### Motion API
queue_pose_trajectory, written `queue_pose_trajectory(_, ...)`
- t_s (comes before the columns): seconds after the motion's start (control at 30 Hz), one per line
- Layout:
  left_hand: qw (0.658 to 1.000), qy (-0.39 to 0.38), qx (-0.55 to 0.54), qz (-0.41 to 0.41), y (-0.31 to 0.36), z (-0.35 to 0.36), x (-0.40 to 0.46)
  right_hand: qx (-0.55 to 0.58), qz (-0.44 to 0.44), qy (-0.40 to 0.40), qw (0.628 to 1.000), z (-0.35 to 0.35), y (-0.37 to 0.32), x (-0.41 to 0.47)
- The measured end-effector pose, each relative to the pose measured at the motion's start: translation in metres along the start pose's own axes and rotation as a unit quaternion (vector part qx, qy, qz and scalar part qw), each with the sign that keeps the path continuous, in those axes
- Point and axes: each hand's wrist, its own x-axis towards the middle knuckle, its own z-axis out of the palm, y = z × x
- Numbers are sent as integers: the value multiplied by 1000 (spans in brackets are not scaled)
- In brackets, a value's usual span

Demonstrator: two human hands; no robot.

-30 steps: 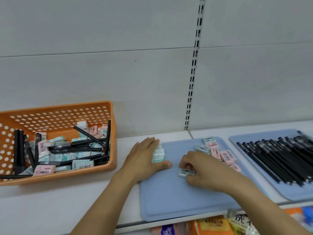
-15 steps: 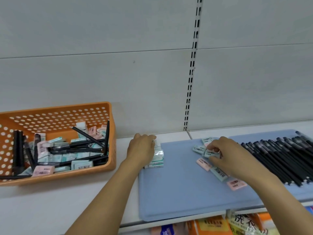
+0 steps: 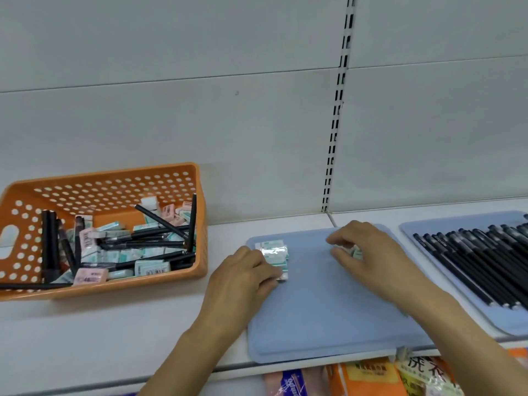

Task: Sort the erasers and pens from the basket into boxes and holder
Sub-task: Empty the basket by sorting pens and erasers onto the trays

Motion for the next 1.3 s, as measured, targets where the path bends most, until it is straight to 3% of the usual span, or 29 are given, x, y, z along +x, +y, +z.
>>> queue_pose_trajectory(0.17,996,-41,-78,-14,-4,4,-9,56,-77,-97,991,30,-26,4)
queue_pose_trajectory(0.27,996,-32,-77,-34,0,5,-11,49,-80,-113,989,39,-29,6)
queue_pose_trajectory(0.4,995,-7,-92,-27,19,-22,-15,81,-73,-71,991,35,-40,12)
queue_pose_trajectory(0.53,982,58,-174,-34,17,-88,-25,175,-92,-18,980,24,-92,35)
queue_pose_trajectory(0.67,964,169,-157,-133,-26,-159,-41,199,-188,9,962,33,-163,60)
queue_pose_trajectory(0.73,962,159,-105,-195,-58,-183,-49,163,-230,-17,959,43,-196,75)
queue_pose_trajectory(0.83,955,5,54,-291,-105,-196,-57,8,-263,-106,959,69,-235,101)
queue_pose_trajectory(0.93,937,-84,50,-334,-126,-195,-67,-147,-243,-166,944,103,-256,122)
queue_pose_trajectory(1.07,940,-61,22,-336,-131,-192,-74,-277,-223,-195,914,123,-270,133)
queue_pose_trajectory(1.3,937,-16,-71,-342,-140,-189,-77,-338,-242,-183,891,140,-284,137)
